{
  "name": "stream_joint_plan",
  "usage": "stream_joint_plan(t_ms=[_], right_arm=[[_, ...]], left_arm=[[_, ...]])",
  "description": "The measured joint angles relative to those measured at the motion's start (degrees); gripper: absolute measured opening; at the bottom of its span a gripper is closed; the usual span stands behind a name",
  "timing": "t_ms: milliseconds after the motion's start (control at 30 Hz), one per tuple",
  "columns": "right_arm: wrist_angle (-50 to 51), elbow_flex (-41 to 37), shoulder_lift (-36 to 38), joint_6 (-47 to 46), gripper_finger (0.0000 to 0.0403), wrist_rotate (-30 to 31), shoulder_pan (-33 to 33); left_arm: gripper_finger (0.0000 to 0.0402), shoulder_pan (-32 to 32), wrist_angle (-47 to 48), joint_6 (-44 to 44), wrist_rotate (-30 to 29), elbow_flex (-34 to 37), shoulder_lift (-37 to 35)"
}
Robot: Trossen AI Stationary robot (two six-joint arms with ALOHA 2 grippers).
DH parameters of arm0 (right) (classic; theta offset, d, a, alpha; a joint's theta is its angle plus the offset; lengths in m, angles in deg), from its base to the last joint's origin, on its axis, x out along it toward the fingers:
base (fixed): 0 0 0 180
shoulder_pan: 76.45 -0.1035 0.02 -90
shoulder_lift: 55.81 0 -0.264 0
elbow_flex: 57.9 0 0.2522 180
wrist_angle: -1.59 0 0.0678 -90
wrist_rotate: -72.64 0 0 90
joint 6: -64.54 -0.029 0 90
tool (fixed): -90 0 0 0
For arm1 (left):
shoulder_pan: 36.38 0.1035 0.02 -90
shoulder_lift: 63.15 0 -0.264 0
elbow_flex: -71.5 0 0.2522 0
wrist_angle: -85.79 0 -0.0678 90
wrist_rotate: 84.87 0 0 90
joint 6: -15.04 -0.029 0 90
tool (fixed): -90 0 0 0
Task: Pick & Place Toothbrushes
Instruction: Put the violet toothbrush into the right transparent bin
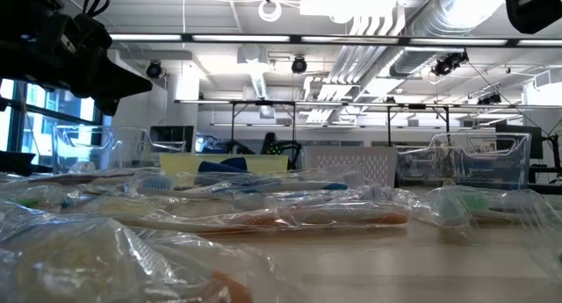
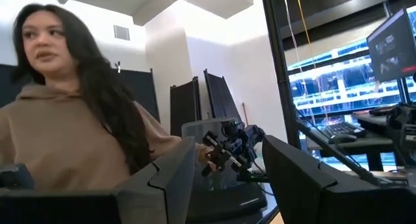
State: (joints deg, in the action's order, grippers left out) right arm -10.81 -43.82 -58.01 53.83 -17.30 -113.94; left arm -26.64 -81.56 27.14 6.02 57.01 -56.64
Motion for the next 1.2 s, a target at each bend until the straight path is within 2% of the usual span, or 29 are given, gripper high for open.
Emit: stream_joint_plan(t_ms=[100,167,267,400,500,667,1200], right_arm=[[-2.2,0.0,0.0,3.0,0.0174,1.3,0.0],[-4.4,0.0,0.0,4.9,0.0174,5.2,0.0],[-4.8,0.0,0.0,5.0,0.0174,16.7,0.0],[-0.4,0.0,0.0,4.5,0.0174,33.7,0.0],[1.5,0.0,0.0,4.5,0.0174,41.2,0.0],[1.9,0.0,0.0,5.0,0.0174,43.9,0.0],[2.0,0.0,0.0,7.4,0.0174,43.5,0.0]], left_arm=[[0.0017,0.0,0.0,0.0,0.0,0.0,0.0],[0.0017,0.0,0.0,0.0,-0.1,0.0,0.0],[0.0017,0.0,0.0,-0.1,-0.5,0.0,0.0],[0.0017,0.0,0.0,-0.3,-1.8,0.0,0.0],[0.0017,0.0,0.0,-0.3,-2.5,0.0,0.0],[0.0017,0.0,0.0,-0.3,-2.5,0.0,0.0],[0.0017,0.0,0.3,-0.3,-2.9,0.0,0.0]])
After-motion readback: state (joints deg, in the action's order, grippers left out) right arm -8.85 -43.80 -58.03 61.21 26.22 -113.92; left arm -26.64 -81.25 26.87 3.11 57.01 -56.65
